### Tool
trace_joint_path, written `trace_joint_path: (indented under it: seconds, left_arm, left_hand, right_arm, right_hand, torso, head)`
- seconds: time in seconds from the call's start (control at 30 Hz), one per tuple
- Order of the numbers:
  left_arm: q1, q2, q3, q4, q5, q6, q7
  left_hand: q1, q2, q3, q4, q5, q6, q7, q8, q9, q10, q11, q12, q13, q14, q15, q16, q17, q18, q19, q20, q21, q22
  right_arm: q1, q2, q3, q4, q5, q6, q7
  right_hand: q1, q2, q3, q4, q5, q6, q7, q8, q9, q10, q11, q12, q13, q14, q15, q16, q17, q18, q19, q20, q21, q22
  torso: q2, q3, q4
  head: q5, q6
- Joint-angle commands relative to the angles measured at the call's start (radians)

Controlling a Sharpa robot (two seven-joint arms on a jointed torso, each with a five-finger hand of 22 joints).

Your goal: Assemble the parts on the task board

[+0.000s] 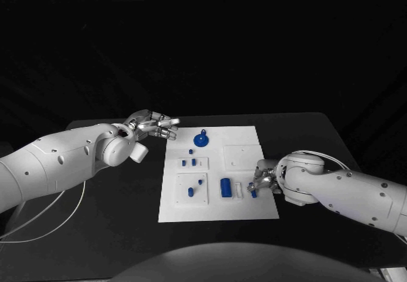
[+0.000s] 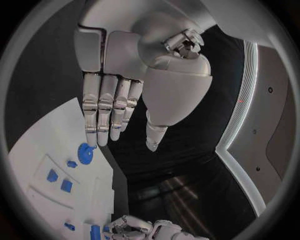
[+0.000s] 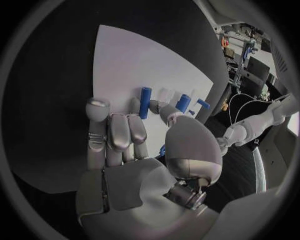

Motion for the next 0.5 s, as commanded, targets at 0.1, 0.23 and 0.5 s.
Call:
trace_joint_path:
  seconds: [0.1, 0.23, 0.5]
  left_arm:
    - [0.001, 0.001, 0.001, 0.003, -0.006, 0.013, -0.001]
    - [0.001, 0.001, 0.001, 0.004, -0.007, 0.014, -0.001]
    - [0.001, 0.0, 0.0, 0.004, -0.009, 0.015, -0.001]
  left_hand:
    - [-0.004, 0.005, -0.004, -0.002, 0.003, -0.009, 0.0, -0.004, -0.001, -0.008, -0.002, 0.003, 0.002, -0.001, -0.002, -0.001, 0.001, -0.008, 0.0, 0.002, 0.004, -0.002]
    - [-0.003, 0.003, -0.003, -0.001, 0.003, -0.011, 0.0, -0.004, -0.001, -0.01, -0.002, 0.003, 0.001, -0.002, -0.002, -0.001, 0.002, -0.008, 0.0, 0.003, 0.005, -0.002]
    - [-0.003, 0.003, -0.003, -0.001, 0.003, -0.011, 0.0, -0.004, -0.001, -0.01, -0.002, 0.003, 0.001, -0.002, -0.002, -0.001, 0.002, -0.008, 0.0, 0.003, 0.005, -0.002]
  right_arm:
    - [-0.004, -0.005, -0.011, 0.0, 0.12, -0.003, -0.073]
    - [0.005, -0.007, -0.004, 0.008, 0.151, -0.019, -0.072]
    - [0.016, -0.001, 0.018, 0.027, 0.207, -0.041, -0.072]
  right_hand:
    - [0.02, 0.019, 0.187, -0.19, 0.004, 0.011, -0.002, 0.007, -0.031, 0.008, -0.004, 0.0, 0.039, 0.01, 0.002, 0.005, 0.02, 0.004, 0.036, 0.003, -0.006, 0.004]
    - [0.023, 0.017, 0.188, -0.191, 0.009, 0.015, -0.003, 0.007, -0.031, 0.009, -0.005, 0.001, 0.039, 0.01, 0.001, 0.005, 0.021, 0.004, 0.037, 0.002, -0.008, 0.01]
    - [0.024, 0.015, 0.185, -0.19, 0.018, 0.017, -0.003, 0.007, -0.031, 0.01, -0.005, 0.001, 0.039, 0.01, 0.0, 0.004, 0.021, 0.004, 0.039, 0.001, -0.014, 0.016]
  torso:
    - [-0.001, -0.0007, 0.0003]
    - [0.0, -0.0006, 0.0006]
    - [0.001, 0.0001, 0.0008]
  head:
    - [0.002, 0.0]
    - [0.003, 0.0]
    - [0.004, 0.0]
